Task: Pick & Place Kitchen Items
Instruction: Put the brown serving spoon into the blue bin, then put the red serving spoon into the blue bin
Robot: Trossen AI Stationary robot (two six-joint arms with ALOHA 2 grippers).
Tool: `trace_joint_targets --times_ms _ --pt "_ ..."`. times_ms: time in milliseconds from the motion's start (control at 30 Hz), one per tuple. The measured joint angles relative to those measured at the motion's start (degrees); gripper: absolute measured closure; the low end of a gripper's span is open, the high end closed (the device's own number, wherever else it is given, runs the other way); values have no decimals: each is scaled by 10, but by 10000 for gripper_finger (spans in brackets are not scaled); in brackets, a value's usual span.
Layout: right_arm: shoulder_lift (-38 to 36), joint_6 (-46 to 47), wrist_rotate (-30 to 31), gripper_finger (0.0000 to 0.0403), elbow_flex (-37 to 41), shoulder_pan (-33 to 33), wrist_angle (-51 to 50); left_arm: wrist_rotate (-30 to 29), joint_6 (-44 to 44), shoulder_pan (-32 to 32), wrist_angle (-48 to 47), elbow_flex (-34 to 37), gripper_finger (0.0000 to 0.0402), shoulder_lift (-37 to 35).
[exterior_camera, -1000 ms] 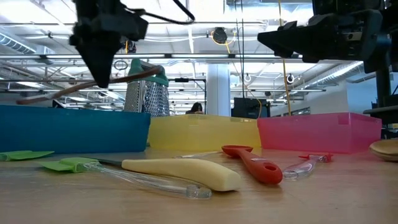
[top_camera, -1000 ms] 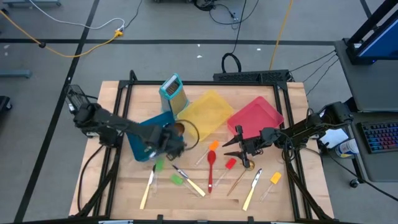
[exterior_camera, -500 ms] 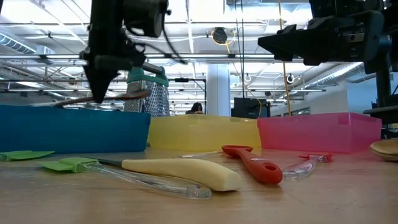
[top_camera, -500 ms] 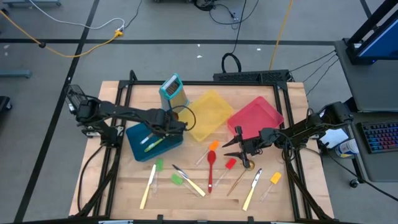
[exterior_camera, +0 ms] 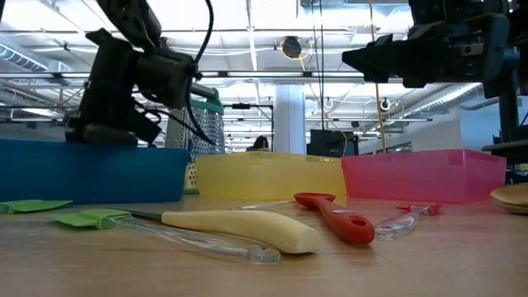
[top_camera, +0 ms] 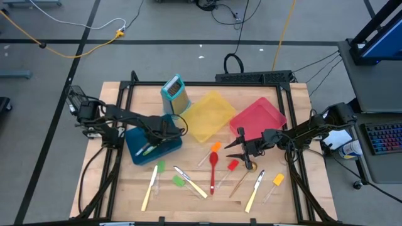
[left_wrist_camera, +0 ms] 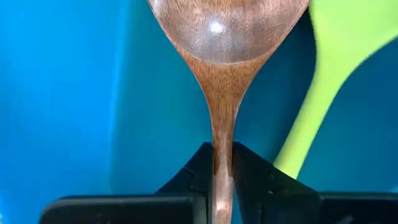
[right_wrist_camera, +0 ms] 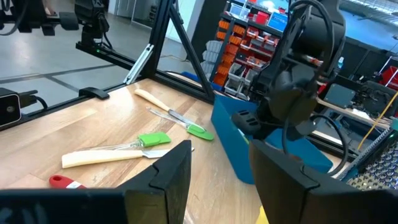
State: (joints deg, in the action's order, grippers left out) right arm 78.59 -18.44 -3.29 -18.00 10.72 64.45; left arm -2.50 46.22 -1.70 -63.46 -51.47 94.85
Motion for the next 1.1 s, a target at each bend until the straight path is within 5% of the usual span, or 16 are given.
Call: trace_joint_targets --times_ms 733,1100 --pt "0 -11 2 248 0 0 1 14 -28 4 9 -35 283 -22" --pt "0 -4 2 248 0 0 -10 -226 -69 94 49 -139 282 -134"
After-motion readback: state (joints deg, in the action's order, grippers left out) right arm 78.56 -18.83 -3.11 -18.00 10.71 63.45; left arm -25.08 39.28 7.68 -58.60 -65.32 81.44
